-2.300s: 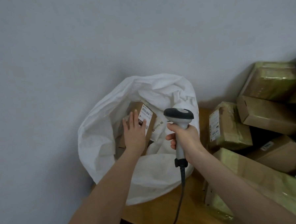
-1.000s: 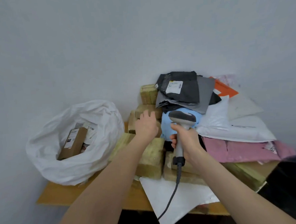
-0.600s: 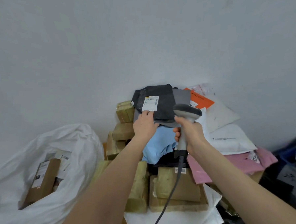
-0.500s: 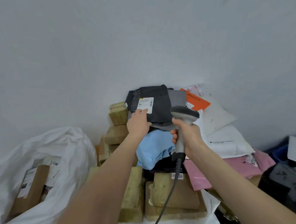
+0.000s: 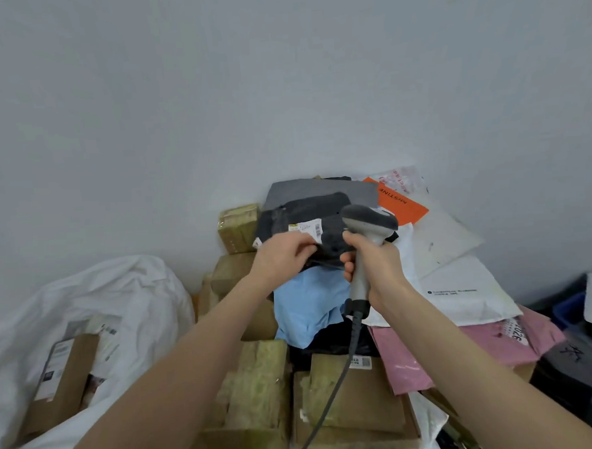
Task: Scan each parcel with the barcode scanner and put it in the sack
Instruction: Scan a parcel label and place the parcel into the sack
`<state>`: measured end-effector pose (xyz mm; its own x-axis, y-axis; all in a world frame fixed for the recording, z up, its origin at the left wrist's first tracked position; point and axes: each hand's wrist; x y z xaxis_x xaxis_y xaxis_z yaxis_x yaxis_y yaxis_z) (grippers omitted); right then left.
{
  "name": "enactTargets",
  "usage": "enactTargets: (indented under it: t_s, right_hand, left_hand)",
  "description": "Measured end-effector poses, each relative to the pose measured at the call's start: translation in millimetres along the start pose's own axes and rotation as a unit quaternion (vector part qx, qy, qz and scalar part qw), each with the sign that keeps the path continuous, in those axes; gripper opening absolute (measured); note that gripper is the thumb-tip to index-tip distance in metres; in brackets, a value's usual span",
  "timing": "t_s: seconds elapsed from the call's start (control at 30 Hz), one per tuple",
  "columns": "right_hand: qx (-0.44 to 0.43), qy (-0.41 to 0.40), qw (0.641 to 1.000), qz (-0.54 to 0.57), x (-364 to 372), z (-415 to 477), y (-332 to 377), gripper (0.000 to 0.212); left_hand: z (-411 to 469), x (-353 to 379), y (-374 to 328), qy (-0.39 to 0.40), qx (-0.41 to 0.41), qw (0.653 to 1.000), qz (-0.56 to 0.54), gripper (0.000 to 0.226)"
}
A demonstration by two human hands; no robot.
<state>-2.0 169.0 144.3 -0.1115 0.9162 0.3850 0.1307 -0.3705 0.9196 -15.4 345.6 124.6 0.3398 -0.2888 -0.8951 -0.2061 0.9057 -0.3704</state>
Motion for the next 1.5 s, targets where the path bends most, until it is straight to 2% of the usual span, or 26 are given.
enactTargets:
  t_s: [0.07,0.13,0.17,0.2,0.27,0.3,0.33,0.4,0.43,0.5,0.53,0.63,0.7,0.83,0.97,1.03,1.5]
  right_hand:
    - [0.006,0.002,1.0,-0.005,-3.7,-3.1,-3.8,0.012]
    - [0.018,0.008,1.0,-0.016,-9.6,-7.0,-11.4,0.011]
    - [0.023,0.011,0.999,-0.022,-12.8,-8.8,-16.2,0.011]
    - [0.027,0.013,0.999,-0.027,-16.3,-10.7,-21.2,0.012]
    - [0.037,0.01,0.999,-0.028,-21.0,-13.4,-30.6,0.013]
    - [0.041,0.007,0.999,-0.026,-22.2,-14.1,-34.4,0.016]
    - [0.043,0.006,0.999,-0.024,-22.3,-14.4,-37.5,0.019]
    - [0.042,0.012,0.999,-0.026,-20.0,-13.0,-42.5,0.025]
    - [0.039,0.018,0.999,-0.032,-17.7,-11.8,-44.4,0.028]
    - [0.032,0.032,0.998,-0.046,-13.6,-9.7,-47.5,0.031]
    - [0.032,0.037,0.997,-0.054,-12.0,-8.6,-49.2,0.033]
    - [0.037,0.043,0.996,-0.07,-10.6,-6.8,-54.5,0.035]
    - [0.04,0.052,0.995,-0.074,-10.7,-7.9,-57.1,0.038]
    - [0.04,0.061,0.995,-0.069,-8.5,-15.0,-57.5,0.042]
    - [0.025,0.063,0.996,-0.059,-11.1,-31.8,-44.3,0.029]
    - [0.021,0.066,0.996,-0.064,-16.0,-46.4,-39.8,0.026]
    - [0.02,0.131,0.985,-0.114,-30.2,-107.9,-48.7,0.02]
  left_hand:
    - [-24.9,5.0,-1.4,0.129,-0.014,0.992,-0.006,0.018]
    - [-45.2,12.3,2.7,0.179,-0.044,0.983,-0.028,0.022]
    - [-53.2,14.1,5.2,0.155,-0.058,0.985,-0.051,0.025]
    - [-58.2,14.7,8.9,0.093,-0.08,0.99,-0.076,0.029]
    - [-63.9,13.7,21.0,-0.071,-0.187,0.974,-0.106,0.043]
    - [-65.6,13.1,29.8,-0.112,-0.272,0.947,-0.126,0.056]
    - [-65.7,12.7,37.7,-0.108,-0.365,0.911,-0.159,0.071]
    - [-62.3,16.1,51.4,-0.028,-0.492,0.83,-0.262,0.09]
    - [-60.2,18.0,54.4,0.014,-0.522,0.785,-0.333,0.089]
    - [-55.0,20.6,53.6,0.056,-0.533,0.697,-0.477,0.073]
    - [-51.4,22.7,51.9,0.051,-0.526,0.666,-0.526,0.061]
    - [-41.6,29.9,45.6,-0.005,-0.524,0.619,-0.585,0.026]
    - [-39.7,29.9,40.8,-0.002,-0.514,0.623,-0.59,0.019]
    - [-42.5,24.3,36.8,0.009,-0.492,0.686,-0.536,0.03]
    - [-52.2,16.2,38.2,-0.021,-0.469,0.716,-0.517,0.02]
    - [-62.3,14.7,40.5,-0.036,-0.465,0.728,-0.502,0.023]
    - [-106.5,19.9,49.1,-0.077,-0.448,0.752,-0.478,0.02]
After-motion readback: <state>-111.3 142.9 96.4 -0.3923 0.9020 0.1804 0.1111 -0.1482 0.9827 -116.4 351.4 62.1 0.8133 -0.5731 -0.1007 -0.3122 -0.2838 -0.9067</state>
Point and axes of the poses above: each hand's wrist, its own z-axis towards the middle knuckle, its own x-axis out of the palm, y = z × x, and after that the axes turned 15 degrees about -x, right-handed
